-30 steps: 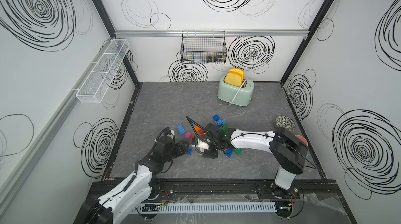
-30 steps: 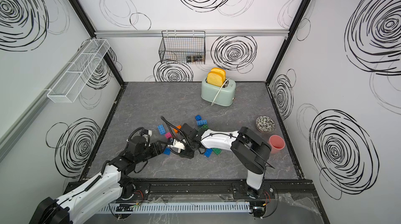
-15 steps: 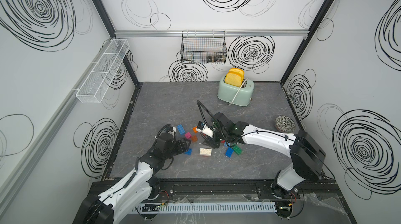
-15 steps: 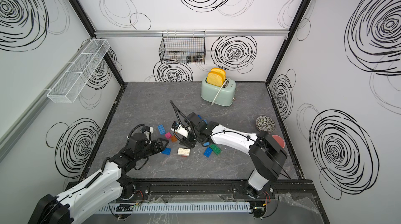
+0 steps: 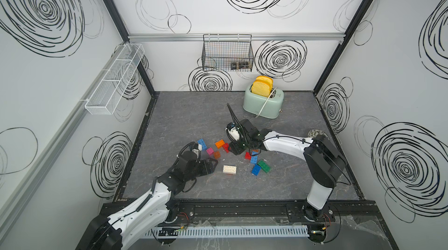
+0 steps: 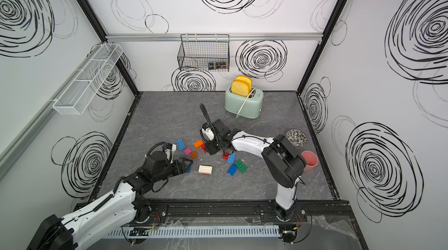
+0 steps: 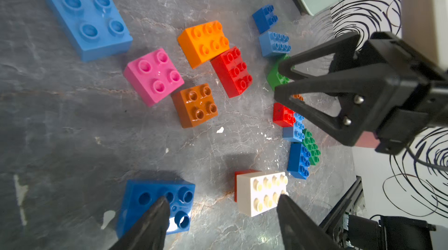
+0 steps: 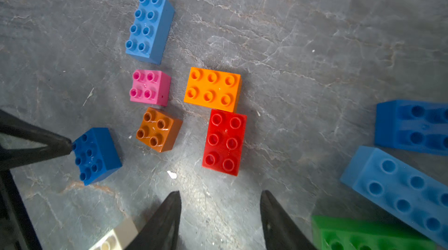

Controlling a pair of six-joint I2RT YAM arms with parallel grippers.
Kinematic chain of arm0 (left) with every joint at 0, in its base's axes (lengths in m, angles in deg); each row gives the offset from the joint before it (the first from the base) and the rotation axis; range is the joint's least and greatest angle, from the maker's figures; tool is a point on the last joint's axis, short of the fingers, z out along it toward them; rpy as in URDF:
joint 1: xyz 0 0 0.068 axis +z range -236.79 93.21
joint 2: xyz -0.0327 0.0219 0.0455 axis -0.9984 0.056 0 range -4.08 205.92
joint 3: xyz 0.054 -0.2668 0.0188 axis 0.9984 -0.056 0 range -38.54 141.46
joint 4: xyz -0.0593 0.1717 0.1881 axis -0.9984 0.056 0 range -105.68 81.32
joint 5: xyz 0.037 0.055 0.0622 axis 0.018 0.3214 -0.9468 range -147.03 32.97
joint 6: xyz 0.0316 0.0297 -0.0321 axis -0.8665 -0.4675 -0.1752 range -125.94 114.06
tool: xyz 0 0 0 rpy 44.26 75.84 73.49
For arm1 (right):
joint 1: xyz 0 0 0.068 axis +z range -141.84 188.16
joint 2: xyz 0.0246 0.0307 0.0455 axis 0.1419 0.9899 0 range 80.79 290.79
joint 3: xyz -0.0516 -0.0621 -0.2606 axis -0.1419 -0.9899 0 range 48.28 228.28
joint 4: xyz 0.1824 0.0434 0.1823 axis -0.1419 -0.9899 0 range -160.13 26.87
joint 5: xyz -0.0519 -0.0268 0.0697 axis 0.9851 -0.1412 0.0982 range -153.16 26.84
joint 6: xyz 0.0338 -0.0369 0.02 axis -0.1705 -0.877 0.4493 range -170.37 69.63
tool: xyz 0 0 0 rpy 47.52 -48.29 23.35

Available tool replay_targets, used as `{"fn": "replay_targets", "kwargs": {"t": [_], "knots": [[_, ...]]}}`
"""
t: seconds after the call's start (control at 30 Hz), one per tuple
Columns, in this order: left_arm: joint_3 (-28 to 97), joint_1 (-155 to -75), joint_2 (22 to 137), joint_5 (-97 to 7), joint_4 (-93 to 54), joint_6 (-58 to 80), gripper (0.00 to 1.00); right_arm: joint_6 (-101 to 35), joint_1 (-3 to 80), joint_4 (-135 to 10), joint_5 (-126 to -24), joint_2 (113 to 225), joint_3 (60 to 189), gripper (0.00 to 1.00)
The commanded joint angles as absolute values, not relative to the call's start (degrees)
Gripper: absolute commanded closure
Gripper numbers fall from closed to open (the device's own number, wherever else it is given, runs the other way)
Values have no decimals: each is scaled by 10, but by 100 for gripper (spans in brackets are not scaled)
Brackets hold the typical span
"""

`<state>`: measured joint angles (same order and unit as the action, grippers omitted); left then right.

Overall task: Assemble a heart with lego
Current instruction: Pick up the lego brick from the center of the board.

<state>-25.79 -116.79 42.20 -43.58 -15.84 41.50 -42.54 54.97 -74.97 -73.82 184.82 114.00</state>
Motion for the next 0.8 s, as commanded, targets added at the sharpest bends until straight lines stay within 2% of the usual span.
{"fn": "replay_targets", "kwargs": {"t": [0.0,0.4,0.77], "knots": [[-265,-1172,414,-445,-187,431,25,-396,556,-731,-727,1868,1167,43],[-267,-1172,418,-448,-187,431,25,-397,565,-750,-688,1958,1240,44],[-268,-1168,419,-454,-186,431,26,-417,586,-785,-631,1986,1273,57]]}}
